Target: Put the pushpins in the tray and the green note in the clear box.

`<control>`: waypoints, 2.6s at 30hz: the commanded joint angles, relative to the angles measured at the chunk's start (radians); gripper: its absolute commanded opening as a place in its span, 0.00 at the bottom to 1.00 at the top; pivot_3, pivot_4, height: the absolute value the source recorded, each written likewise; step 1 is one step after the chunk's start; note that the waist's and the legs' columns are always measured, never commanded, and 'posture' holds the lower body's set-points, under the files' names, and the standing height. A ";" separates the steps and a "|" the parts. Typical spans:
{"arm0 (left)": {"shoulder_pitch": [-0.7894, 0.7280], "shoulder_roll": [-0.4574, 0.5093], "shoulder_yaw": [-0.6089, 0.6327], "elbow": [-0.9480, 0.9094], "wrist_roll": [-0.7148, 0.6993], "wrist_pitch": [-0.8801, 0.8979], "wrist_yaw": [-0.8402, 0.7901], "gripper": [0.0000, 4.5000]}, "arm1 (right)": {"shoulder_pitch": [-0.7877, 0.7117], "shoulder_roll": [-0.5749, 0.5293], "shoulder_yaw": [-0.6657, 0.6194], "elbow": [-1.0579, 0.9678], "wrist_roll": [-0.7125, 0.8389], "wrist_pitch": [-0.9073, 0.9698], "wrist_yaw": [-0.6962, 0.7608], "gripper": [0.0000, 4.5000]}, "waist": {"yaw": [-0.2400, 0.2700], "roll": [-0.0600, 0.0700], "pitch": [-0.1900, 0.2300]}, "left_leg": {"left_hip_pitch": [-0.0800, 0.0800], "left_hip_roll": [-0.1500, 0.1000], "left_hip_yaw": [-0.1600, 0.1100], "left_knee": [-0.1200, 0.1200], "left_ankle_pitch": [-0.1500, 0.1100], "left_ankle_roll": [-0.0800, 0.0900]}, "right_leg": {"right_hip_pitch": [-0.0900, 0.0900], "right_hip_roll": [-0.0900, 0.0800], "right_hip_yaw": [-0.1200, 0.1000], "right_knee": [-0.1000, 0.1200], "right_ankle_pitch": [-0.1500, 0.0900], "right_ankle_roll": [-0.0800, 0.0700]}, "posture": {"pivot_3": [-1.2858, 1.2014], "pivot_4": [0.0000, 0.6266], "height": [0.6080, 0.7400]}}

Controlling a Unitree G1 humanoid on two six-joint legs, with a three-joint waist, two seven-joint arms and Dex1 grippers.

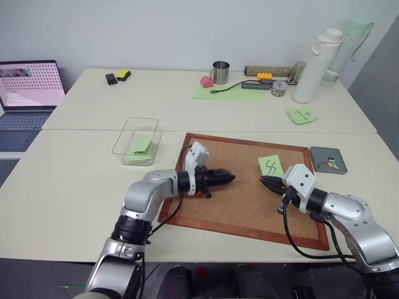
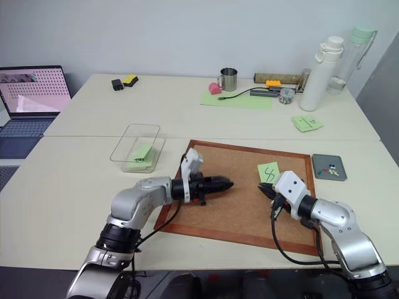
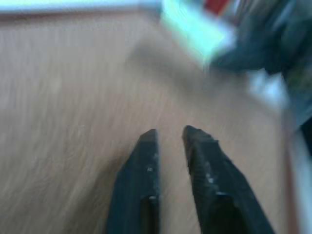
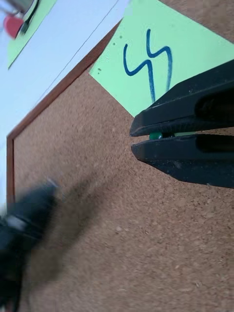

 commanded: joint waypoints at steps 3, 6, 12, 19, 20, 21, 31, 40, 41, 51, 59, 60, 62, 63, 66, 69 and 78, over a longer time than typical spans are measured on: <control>-0.054 -0.074 0.118 -0.042 -0.169 0.189 0.119 0.49 | -0.038 -0.024 0.013 -0.090 -0.041 -0.038 0.017 0.00 | 0.004 0.000 0.000 | -0.001 0.000 -0.001 0.000 0.000 0.000 | 0.000 0.000 0.000 -0.001 0.000 0.000 | 0.52 0.24 1.00; -0.052 -0.082 0.129 -0.055 -0.223 0.260 0.133 0.52 | -0.061 -0.018 0.031 -0.137 -0.046 -0.017 0.016 0.00 | 0.004 0.000 0.000 | -0.001 0.000 -0.002 0.000 0.000 0.000 | 0.000 -0.001 -0.001 0.000 0.000 0.000 | 0.52 0.24 1.00; -0.037 -0.077 0.110 -0.075 -0.273 0.313 0.145 0.52 | -0.109 -0.003 0.055 -0.206 -0.041 0.049 0.009 0.00 | 0.006 0.000 0.000 | -0.001 0.000 -0.003 0.001 0.000 -0.001 | 0.000 -0.001 -0.002 0.000 0.000 0.000 | 0.52 0.24 1.00; -0.045 -0.105 0.112 -0.060 -0.296 0.296 0.160 0.52 | -0.117 -0.005 0.120 -0.264 -0.081 0.064 0.020 0.00 | 0.007 0.000 0.000 | -0.001 0.000 -0.003 0.001 0.000 -0.001 | 0.001 -0.001 -0.002 0.000 0.000 0.000 | 0.52 0.24 1.00; -0.049 -0.111 0.115 -0.055 -0.300 0.294 0.165 0.52 | -0.117 -0.004 0.132 -0.270 -0.089 0.064 0.021 0.00 | 0.007 0.000 0.000 | -0.001 0.000 -0.003 0.001 0.000 -0.001 | 0.001 -0.001 -0.002 0.000 0.000 0.000 | 0.52 0.24 1.00; -0.051 -0.116 0.118 -0.051 -0.304 0.293 0.170 0.52 | -0.116 -0.004 0.139 -0.273 -0.093 0.064 0.021 0.00 | 0.007 0.000 0.000 | -0.001 0.000 -0.003 0.001 0.000 -0.001 | 0.001 -0.001 -0.002 0.000 0.000 0.000 | 0.52 0.24 1.00; -0.034 -0.078 0.082 -0.070 -0.320 0.277 0.116 0.30 | -0.106 -0.012 0.141 -0.288 -0.107 0.056 0.026 0.00 | 0.007 0.000 0.000 | -0.001 0.000 -0.003 0.001 0.001 -0.001 | 0.001 -0.001 -0.002 0.000 0.000 0.000 | 0.52 0.24 1.00; -0.052 -0.052 0.052 -0.041 -0.291 0.232 0.091 0.01 | -0.118 -0.015 0.125 -0.276 -0.104 0.047 0.027 0.00 | 0.007 0.000 0.000 | -0.001 -0.001 -0.003 0.001 0.000 -0.001 | 0.001 -0.001 -0.002 0.000 0.000 0.000 | 0.52 0.24 1.00; -0.052 -0.052 0.049 -0.040 -0.290 0.227 0.090 0.01 | -0.120 -0.015 0.124 -0.276 -0.104 0.047 0.027 0.00 | 0.007 0.000 0.000 | -0.001 -0.001 -0.003 0.001 0.000 -0.001 | 0.001 -0.001 -0.002 0.000 0.000 0.000 | 0.52 0.24 1.00; -0.069 -0.003 -0.069 0.080 -0.063 -0.013 0.117 0.01 | -0.113 -0.025 0.077 -0.325 -0.079 0.081 0.026 0.00 | 0.006 0.000 0.000 | -0.001 -0.002 -0.003 0.001 0.000 -0.001 | 0.001 -0.001 -0.002 0.000 0.000 0.000 | 0.52 0.24 1.00; -0.125 -0.013 -0.088 -0.008 -0.073 -0.051 0.057 0.01 | -0.017 0.079 -0.200 -0.297 0.081 0.266 -0.099 0.00 | 0.014 -0.001 0.000 | -0.003 -0.001 -0.005 0.002 0.000 -0.001 | 0.001 -0.002 -0.004 -0.001 0.000 0.000 | 0.52 0.24 1.00; -0.137 0.000 -0.120 -0.030 -0.039 -0.095 0.035 0.01 | -0.019 0.092 -0.277 -0.252 0.094 0.297 -0.131 0.00 | 0.014 -0.001 0.000 | -0.004 -0.001 -0.005 0.003 0.000 -0.001 | 0.001 -0.002 -0.005 0.000 0.000 0.000 | 0.52 0.24 1.00; -0.153 0.020 -0.183 -0.056 0.027 -0.176 0.000 0.01 | -0.033 0.086 -0.388 -0.155 0.094 0.338 -0.179 0.00 | 0.017 -0.001 0.000 | -0.003 -0.001 -0.005 0.003 0.000 -0.001 | 0.001 -0.003 -0.005 0.000 0.000 0.000 | 0.52 0.24 1.00; -0.161 0.022 -0.210 -0.058 0.055 -0.203 -0.005 0.01 | -0.040 0.070 -0.427 -0.099 0.090 0.355 -0.193 0.00 | 0.019 0.000 0.000 | -0.003 -0.002 -0.004 0.003 0.000 -0.001 | 0.001 -0.003 -0.004 0.000 0.001 0.000 | 0.52 0.24 1.00; -0.176 0.028 -0.307 -0.045 0.165 -0.338 -0.031 0.01 | -0.084 0.035 -0.498 0.072 0.103 0.382 -0.213 0.00 | 0.019 0.000 0.000 | -0.001 -0.003 -0.002 0.002 0.000 0.000 | 0.002 -0.003 -0.002 -0.001 0.001 0.000 | 0.52 0.24 1.00; -0.199 0.002 -0.404 0.000 0.290 -0.494 -0.026 0.01 | -0.193 0.013 -0.511 0.292 0.118 0.394 -0.218 0.00 | 0.009 0.001 0.000 | 0.000 -0.004 0.001 0.001 0.000 0.000 | 0.001 -0.001 0.001 -0.001 0.001 0.000 | 0.52 0.24 1.00; -0.166 -0.088 -0.467 0.060 0.417 -0.607 0.043 0.01 | -0.461 -0.009 -0.486 0.759 0.142 0.333 -0.175 0.00 | 0.004 0.004 0.000 | 0.002 -0.004 0.005 0.000 0.000 0.000 | 0.001 0.000 0.005 -0.001 0.001 0.000 | 0.52 0.24 1.00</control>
